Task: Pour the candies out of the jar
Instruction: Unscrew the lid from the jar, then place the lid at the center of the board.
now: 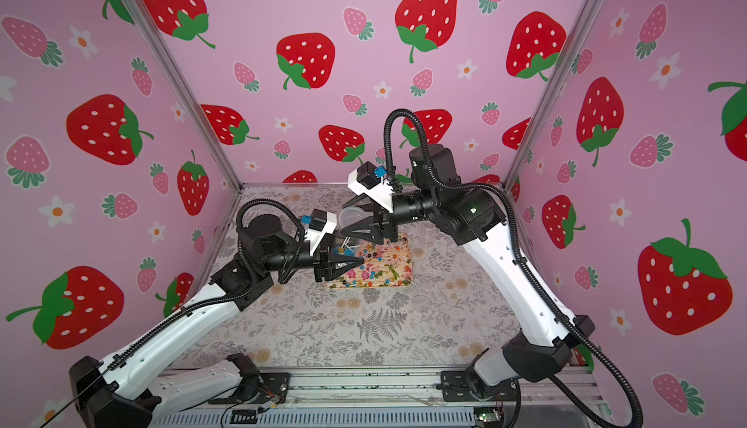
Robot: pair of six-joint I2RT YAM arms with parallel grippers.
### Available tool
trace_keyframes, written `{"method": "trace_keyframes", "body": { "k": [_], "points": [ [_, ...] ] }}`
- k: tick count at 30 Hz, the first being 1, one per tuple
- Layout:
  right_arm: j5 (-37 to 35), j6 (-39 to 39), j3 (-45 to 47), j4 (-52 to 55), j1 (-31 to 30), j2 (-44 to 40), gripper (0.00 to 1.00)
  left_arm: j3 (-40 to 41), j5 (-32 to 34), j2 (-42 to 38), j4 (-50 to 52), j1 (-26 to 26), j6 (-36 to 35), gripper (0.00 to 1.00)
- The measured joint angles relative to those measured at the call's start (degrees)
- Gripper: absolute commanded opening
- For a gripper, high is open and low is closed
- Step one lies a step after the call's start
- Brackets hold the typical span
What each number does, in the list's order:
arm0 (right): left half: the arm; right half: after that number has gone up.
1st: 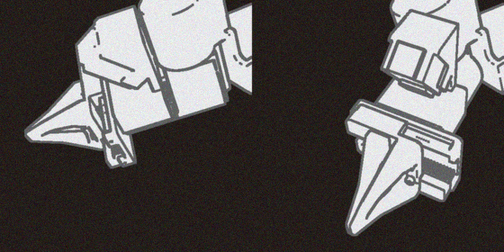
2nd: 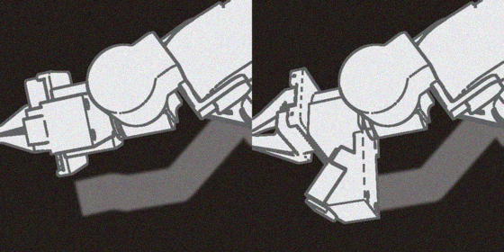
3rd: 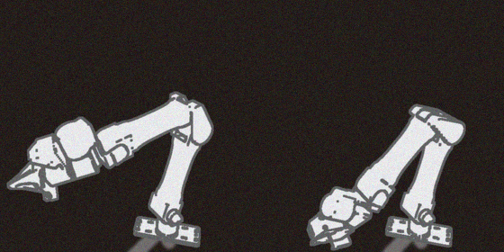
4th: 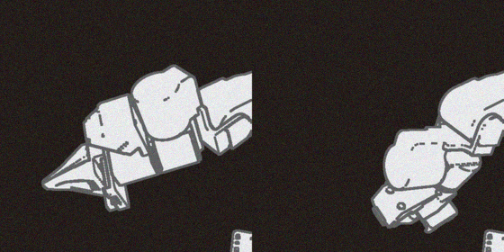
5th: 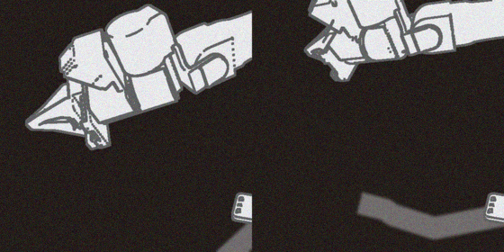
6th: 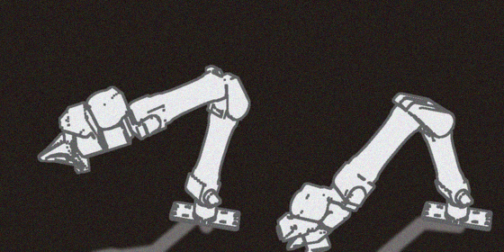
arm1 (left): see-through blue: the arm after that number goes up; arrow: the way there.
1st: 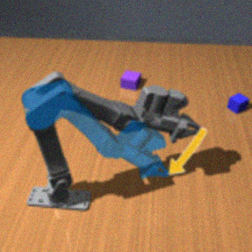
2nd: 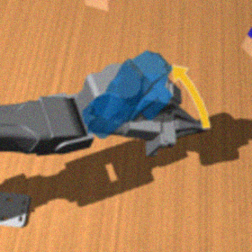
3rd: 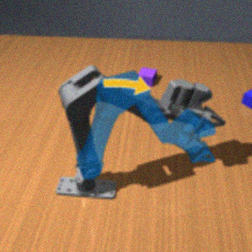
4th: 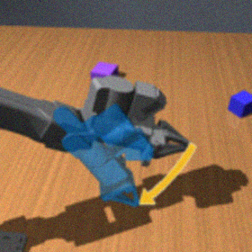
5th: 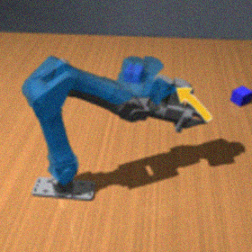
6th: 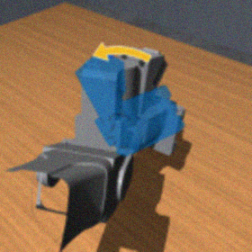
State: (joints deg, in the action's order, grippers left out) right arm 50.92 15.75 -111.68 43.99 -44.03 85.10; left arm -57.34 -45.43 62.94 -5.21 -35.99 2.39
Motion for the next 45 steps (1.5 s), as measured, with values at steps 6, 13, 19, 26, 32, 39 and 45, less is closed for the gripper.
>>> {"method": "trace_keyframes", "body": {
  "k": [6, 13, 19, 26, 32, 39, 45],
  "points": [
    [-0.42, -0.83, 0.00, -2.32, 0.24, -0.70, 0.59, 0.07, 0.02, 0.00, 0.33, 0.00, 0.46, 0.42],
    [-3.82, -0.94, 2.73, -3.04, 1.79, -4.07, 0.59, 0.20, 0.48, -0.37, 1.22, 0.00, 0.42, 0.42],
    [-9.20, -1.18, 8.85, -3.58, 4.15, -10.21, 0.58, 0.63, 1.44, -1.55, 1.88, 0.00, 0.44, 0.42],
    [-15.30, -2.71, 18.62, -5.49, 5.46, -15.67, 0.56, 0.63, 2.01, -2.45, 3.21, 0.00, -0.17, 0.42],
    [-19.91, -4.57, 30.58, -8.94, 5.49, -16.28, 0.56, 0.63, 2.93, -2.71, 5.33, 0.15, -1.36, 0.42],
    [-22.36, -9.62, 47.39, -15.91, 5.46, -19.41, 0.56, 0.63, 3.76, -3.85, 6.47, 0.26, -2.21, 0.42],
    [-24.72, -13.00, 56.59, -21.35, 4.68, -20.61, 0.56, 0.15, 4.28, -4.04, 7.58, 0.74, -3.32, 0.43]
  ]
}}
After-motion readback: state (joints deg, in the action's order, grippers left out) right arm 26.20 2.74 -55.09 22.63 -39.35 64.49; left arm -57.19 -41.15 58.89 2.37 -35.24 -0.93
